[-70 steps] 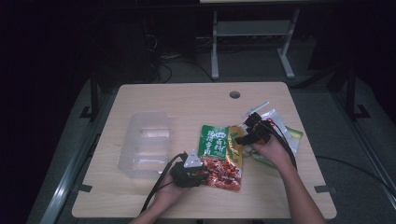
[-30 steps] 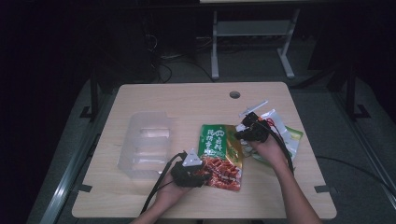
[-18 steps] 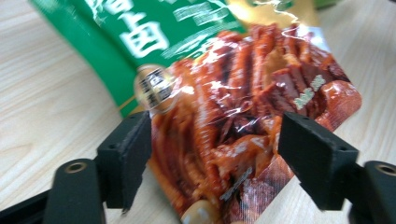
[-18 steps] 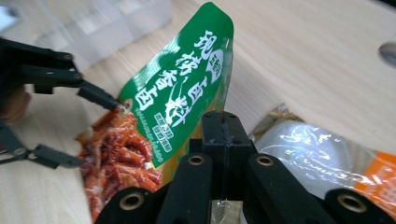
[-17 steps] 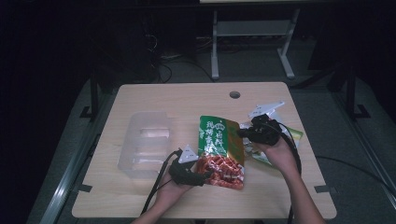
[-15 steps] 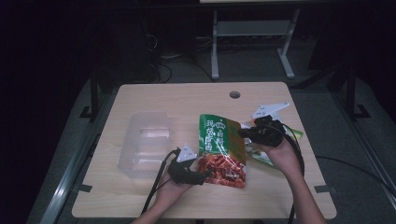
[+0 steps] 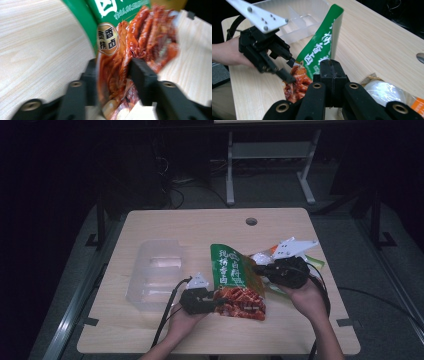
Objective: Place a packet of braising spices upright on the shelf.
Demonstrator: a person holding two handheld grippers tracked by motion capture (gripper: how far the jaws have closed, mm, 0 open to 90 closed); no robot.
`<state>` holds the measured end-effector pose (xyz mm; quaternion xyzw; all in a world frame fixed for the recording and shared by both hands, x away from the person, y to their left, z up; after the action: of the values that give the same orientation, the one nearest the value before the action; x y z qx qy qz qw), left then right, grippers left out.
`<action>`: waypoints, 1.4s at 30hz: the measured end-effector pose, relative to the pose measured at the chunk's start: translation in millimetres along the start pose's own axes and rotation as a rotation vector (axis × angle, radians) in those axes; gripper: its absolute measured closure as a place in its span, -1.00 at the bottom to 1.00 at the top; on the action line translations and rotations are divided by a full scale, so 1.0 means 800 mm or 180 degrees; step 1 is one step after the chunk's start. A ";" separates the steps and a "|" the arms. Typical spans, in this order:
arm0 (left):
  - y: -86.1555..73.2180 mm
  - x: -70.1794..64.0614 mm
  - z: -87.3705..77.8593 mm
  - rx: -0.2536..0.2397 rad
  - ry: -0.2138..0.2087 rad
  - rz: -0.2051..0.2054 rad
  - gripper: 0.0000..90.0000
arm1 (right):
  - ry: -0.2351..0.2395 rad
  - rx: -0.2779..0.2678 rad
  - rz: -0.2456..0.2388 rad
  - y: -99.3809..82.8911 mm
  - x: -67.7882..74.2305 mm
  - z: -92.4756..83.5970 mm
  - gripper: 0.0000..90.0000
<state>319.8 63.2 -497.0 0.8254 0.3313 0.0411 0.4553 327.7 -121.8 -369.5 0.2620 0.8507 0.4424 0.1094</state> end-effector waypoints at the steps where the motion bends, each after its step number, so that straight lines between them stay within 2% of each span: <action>1: 0.000 0.000 -0.001 -0.0002 -0.0014 0.0003 0.54 | 0.0011 -0.0027 0.0018 -0.001 0.001 0.000 1.00; 5: 0.000 -0.002 -0.003 -0.0089 -0.0035 -0.0001 0.77 | 0.0018 -0.0033 0.0044 -0.005 -0.002 -0.003 1.00; 7: 0.000 -0.005 -0.004 -0.0094 -0.0023 0.0053 0.83 | 0.0015 -0.0045 0.0059 -0.007 -0.004 -0.007 1.00; 11: 0.001 -0.011 -0.006 -0.0148 0.0042 0.0161 0.90 | -0.0038 -0.0057 0.0106 -0.014 -0.011 -0.013 1.00; 13: 0.000 -0.015 -0.005 -0.0182 0.0033 0.0144 0.91 | -0.0052 -0.0078 0.0143 -0.019 -0.016 -0.015 0.99; 15: 0.000 -0.017 -0.005 -0.0176 0.0049 0.0198 0.92 | -0.0073 -0.0072 0.0198 -0.024 -0.022 -0.014 0.91; 21: -0.004 -0.018 -0.002 -0.0146 0.0067 0.0243 0.93 | 0.0032 -0.0046 0.0339 -0.039 -0.032 0.001 0.61; 27: -0.007 -0.019 0.000 -0.0112 0.0078 0.0317 0.95 | 0.0134 0.0019 0.0517 -0.055 -0.040 0.023 0.52; 32: -0.012 -0.023 0.002 -0.0057 0.0079 0.0361 0.97 | 0.0121 0.0238 0.0713 -0.077 -0.050 0.044 0.44; 36: -0.013 -0.023 0.003 -0.0046 0.0088 0.0375 0.98 | 0.0181 0.0339 0.0775 -0.085 -0.051 0.053 0.44; 39: -0.014 -0.024 0.004 -0.0043 0.0093 0.0376 0.98 | 0.0216 0.0505 0.0822 -0.090 -0.049 0.063 0.42; 42: -0.015 -0.024 0.004 -0.0045 0.0086 0.0367 0.98 | 0.0238 0.0547 0.0856 -0.092 -0.049 0.067 0.42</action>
<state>299.9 53.8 -503.9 0.8392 0.2890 0.0807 0.4535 356.8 -140.4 -462.4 0.3653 0.8461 0.3881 -0.0054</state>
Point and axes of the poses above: each handheld gripper's, and its own axes: z roughly forward along the jaws, y roughly out of its top, x roughly to its left, the point moved 7 cm from there along z, roughly forward along the jaws, and after that the axes turned 2 degrees about y, right-handed, at the moved point
